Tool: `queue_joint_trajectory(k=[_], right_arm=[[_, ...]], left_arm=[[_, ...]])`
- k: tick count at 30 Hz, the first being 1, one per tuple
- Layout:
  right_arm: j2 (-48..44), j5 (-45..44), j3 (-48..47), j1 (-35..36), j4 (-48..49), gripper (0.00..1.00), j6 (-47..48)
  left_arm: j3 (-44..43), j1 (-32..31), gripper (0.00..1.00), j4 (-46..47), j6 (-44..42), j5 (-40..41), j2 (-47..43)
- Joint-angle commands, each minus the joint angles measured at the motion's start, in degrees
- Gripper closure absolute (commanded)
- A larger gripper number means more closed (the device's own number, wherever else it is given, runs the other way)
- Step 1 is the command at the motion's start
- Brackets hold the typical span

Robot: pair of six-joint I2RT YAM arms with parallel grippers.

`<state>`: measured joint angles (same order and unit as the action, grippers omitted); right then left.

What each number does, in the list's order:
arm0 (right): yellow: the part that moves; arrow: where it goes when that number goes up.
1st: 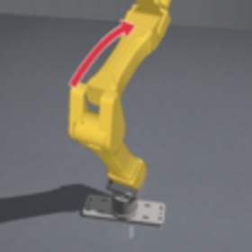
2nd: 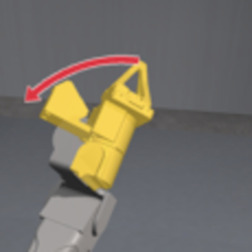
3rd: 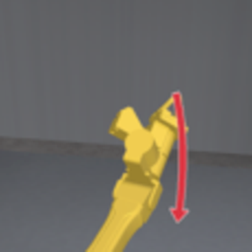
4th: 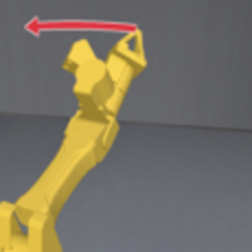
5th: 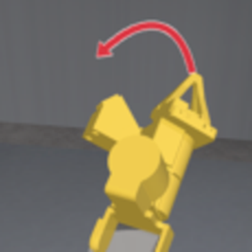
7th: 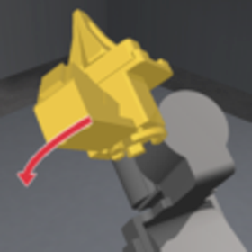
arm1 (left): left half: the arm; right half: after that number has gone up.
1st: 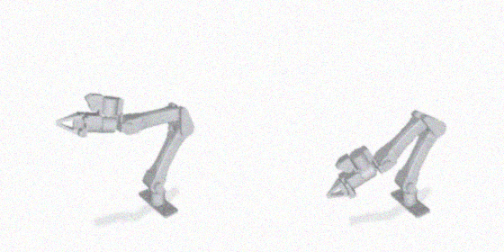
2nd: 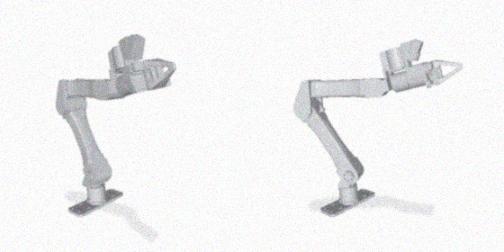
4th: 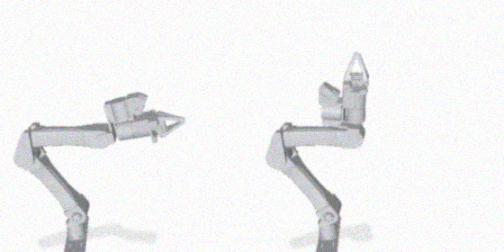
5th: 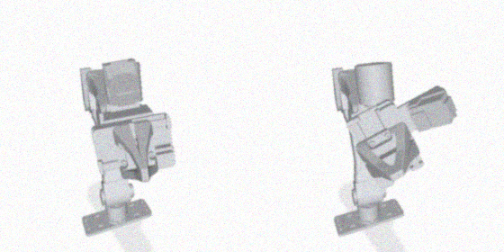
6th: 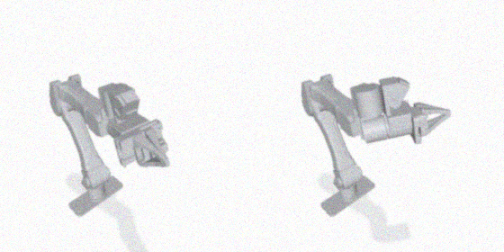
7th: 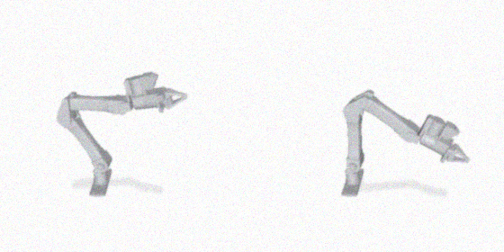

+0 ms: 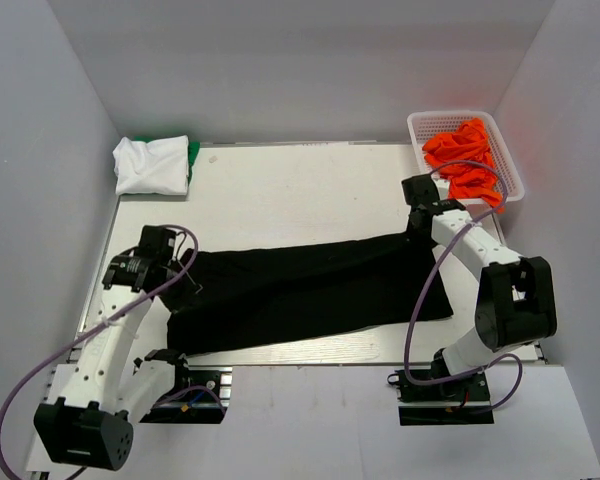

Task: Fold and stack the t-shirts
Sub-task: Fold the other side of the tshirt into a rectangle, then rotate the tshirt 90 degrees

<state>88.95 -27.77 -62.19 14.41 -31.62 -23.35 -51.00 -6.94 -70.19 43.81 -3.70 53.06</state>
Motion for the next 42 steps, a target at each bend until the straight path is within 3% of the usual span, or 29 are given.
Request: queue_joint_trajectory(k=[1,4,6,8,9,10,11,13,17,22,30,38,42], right_arm=[[-2.7,-0.1,2.6,0.2,0.8,1.00,0.4],[-2.7,0.9,3.7,0.2,0.4,1.00,1.1],[-2.3,1.8,5.0,0.3,0.1,0.96,1.1],[-2.0,1.5,6.3,0.3,-1.3,0.72,0.1],[-2.0,1.4,6.5,0.2,-1.7,0.62,-0.9],[-2.3,1.1,6.6,0.3,-2.0,0.53,-1.3],[-3.0,0.1,6.9,0.3,-2.4,0.32,-1.5],[-3.6,-0.4,6.4,0.2,-2.9,0.10,-1.4],[-7.8,5.8,4.4,0.4,-2.0,0.10,-0.1],[-12.0,21.2,7.9,1.8,8.4,0.10,4.8],[-1.2,33.7,5.2,4.0,12.4,0.10,6.0],[6.5,35.9,9.6,4.3,16.4,0.10,3.0],[6.3,35.8,14.8,6.9,16.1,0.10,3.3]], left_arm=[[3.5,-0.1,1.00,-0.5,1.6,-3.0,-3.9],[8.8,-0.6,1.00,2.3,2.1,-6.8,-5.9],[11.8,-0.6,0.74,2.3,2.2,-9.4,-6.5],[11.8,-0.6,0.36,1.6,2.2,-10.1,-6.5],[11.1,-0.6,0.07,1.0,1.5,-10.1,-6.5],[10.1,-0.6,0.00,0.3,0.3,-10.1,-6.5],[7.9,-0.6,0.00,-1.1,-1.3,-10.1,-6.5],[5.5,-0.6,0.00,-2.5,-2.6,-8.3,-5.7],[1.9,-0.6,0.00,0.7,-4.7,-6.8,-2.2],[5.1,-0.6,0.00,19.7,-4.7,-12.0,6.1],[4.3,-0.6,0.00,37.6,-2.2,-8.1,24.2],[-7.1,-0.7,0.00,38.7,-2.7,0.2,46.1],[-21.9,-0.2,0.00,40.1,-3.2,0.4,59.3]])
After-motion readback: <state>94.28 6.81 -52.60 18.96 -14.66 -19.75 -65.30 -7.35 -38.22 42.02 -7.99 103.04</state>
